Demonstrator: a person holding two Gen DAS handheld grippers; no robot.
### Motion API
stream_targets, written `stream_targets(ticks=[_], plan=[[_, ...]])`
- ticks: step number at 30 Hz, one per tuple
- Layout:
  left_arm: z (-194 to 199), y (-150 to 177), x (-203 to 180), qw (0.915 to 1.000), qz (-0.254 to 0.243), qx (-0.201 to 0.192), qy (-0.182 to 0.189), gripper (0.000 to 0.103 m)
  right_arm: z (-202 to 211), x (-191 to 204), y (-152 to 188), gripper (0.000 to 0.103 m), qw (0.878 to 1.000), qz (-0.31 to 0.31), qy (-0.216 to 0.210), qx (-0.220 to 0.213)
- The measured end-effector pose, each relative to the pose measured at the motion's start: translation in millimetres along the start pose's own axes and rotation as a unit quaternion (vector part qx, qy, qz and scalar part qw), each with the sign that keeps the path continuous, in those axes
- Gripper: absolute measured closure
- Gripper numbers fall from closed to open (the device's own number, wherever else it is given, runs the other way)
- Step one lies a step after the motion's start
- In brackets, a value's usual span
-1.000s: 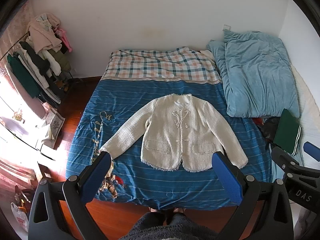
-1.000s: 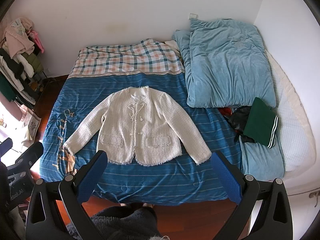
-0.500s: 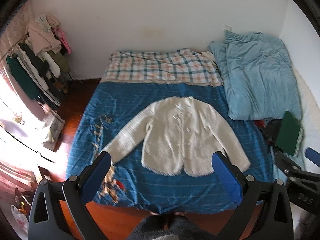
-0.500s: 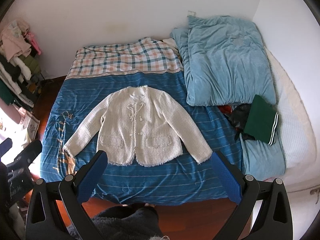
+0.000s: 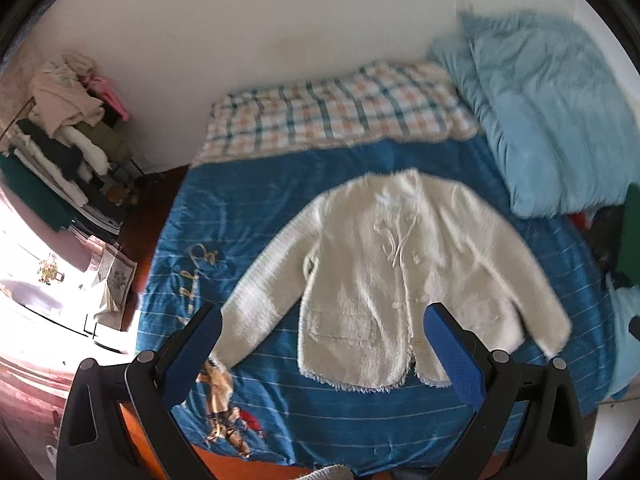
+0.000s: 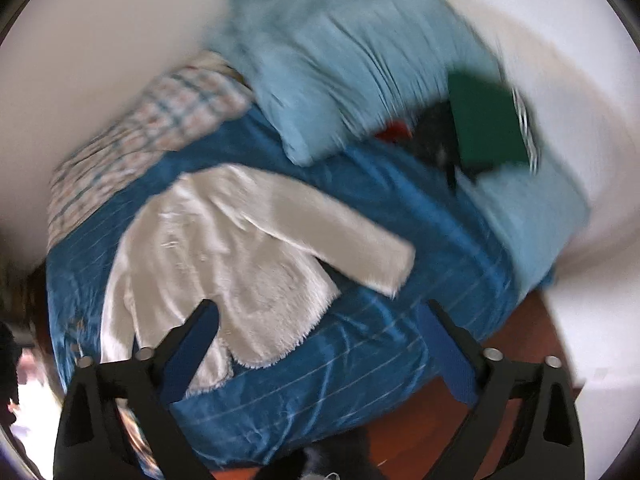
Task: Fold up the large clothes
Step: 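Grasp the cardigan sleeve cuff with the right gripper while the left tool approaches the body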
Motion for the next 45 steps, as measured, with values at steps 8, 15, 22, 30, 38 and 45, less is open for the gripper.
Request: stream_targets(ticks=[8, 15, 22, 30, 38, 45], plan=[[-125, 61, -70, 0.9977, -0.039, 0.037, -0.042, 0.000, -227, -105, 80, 0.035, 0.970, -0.209, 0.008, 0.126], [-236, 129, -122, 0.9862, -0.038, 0.150, -0.057, 0.000, -377, -156, 156, 0.035, 0.906, -0.391, -0.022, 0.158], [-299, 133, -166, 0.9874, -0.046, 0.146, -0.040, 0.000, -434, -179, 152, 0.087, 0.879, -0.471, -0.023, 0.066], [-330, 130, -191, 0.9887, -0.035, 0.143, -0.027, 0.000, -479, -172, 136, 0.053, 0.863, -0.499, -0.056, 0.048], [-339, 113, -195, 0.9906, -0.040, 0.129, -0.020, 0.000, -464, -165, 88, 0.096, 0.887, -0.459, -0.042, 0.002], [-340, 87, -184, 0.9937, -0.010, 0.111, 0.006, 0.000, -401, -119, -18, 0.096, 0.930, -0.348, -0.090, -0.076]])
Point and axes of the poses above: each gripper's, at about its wrist camera, not at the fingertips, and z roughly against the way its jaws point, x to its left, y to its underside, the point moved 4 cm from there along -z, roughly the way its jaws point, and after that the axes turned 15 degrees about -x, right-handed, at the moved point
